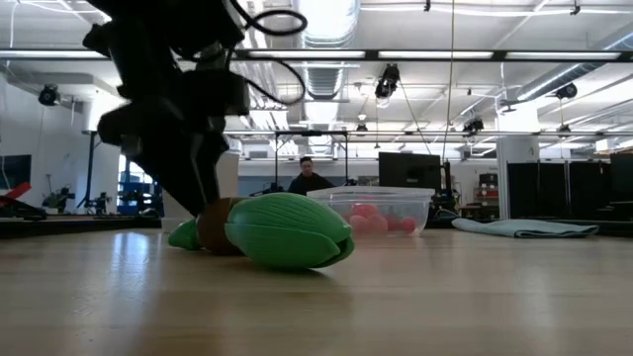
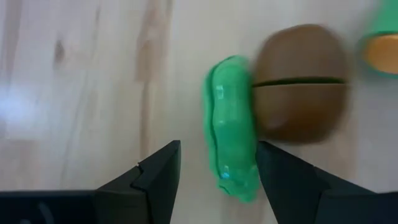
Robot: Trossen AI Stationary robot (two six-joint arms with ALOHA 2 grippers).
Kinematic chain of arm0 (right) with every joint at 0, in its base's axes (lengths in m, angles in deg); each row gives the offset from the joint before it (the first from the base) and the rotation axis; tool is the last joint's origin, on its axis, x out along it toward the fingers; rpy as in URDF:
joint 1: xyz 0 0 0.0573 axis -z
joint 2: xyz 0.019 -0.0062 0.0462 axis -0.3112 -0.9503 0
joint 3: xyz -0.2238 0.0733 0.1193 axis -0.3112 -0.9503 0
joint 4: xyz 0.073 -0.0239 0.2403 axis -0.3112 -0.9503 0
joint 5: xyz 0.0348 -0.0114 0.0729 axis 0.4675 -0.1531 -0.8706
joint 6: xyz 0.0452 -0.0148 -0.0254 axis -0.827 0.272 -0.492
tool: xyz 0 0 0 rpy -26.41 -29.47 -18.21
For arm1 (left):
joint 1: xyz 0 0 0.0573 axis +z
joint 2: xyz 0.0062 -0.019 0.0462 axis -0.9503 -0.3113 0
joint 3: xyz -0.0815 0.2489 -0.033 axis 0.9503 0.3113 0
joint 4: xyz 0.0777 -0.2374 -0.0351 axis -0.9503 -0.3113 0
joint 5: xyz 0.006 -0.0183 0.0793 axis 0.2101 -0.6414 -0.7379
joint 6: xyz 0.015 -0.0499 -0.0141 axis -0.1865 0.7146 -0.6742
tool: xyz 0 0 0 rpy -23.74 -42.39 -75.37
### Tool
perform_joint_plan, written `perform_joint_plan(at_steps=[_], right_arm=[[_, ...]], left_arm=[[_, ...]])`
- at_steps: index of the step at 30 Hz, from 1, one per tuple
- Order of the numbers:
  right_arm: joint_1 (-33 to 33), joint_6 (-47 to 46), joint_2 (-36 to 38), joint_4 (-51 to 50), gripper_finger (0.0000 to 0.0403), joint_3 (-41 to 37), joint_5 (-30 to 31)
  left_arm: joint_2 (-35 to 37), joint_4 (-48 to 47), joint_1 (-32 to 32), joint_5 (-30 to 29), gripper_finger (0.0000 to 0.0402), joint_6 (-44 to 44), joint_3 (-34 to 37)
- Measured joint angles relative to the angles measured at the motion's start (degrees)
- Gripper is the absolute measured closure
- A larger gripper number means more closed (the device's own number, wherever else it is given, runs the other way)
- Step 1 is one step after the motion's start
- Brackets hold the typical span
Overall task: Pick and placing Produce into tupperware
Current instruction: Put the peas into the transparent bin
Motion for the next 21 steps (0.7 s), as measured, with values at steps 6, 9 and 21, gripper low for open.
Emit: perform_joint_plan(at_steps=[6, 9, 21], right_arm=[[0.0, 0.0, 0.0, 0.0, 0.0170, 0.0, 0.0], [0.0, 0.0, 0.0, 0.0, 0.0170, 0.0, 0.0], [0.0, 0.0, 0.0, 0.0, 0.0170, 0.0, 0.0]], left_arm=[[-3.4, 1.1, 0.0, -1.1, 0.0208, 2.0, -0.3], [-4.4, 1.4, 0.0, -0.8, 0.0208, 1.9, -0.6], [-6.8, 6.1, 0.1, -0.7, 0.0255, 1.4, -0.6]])
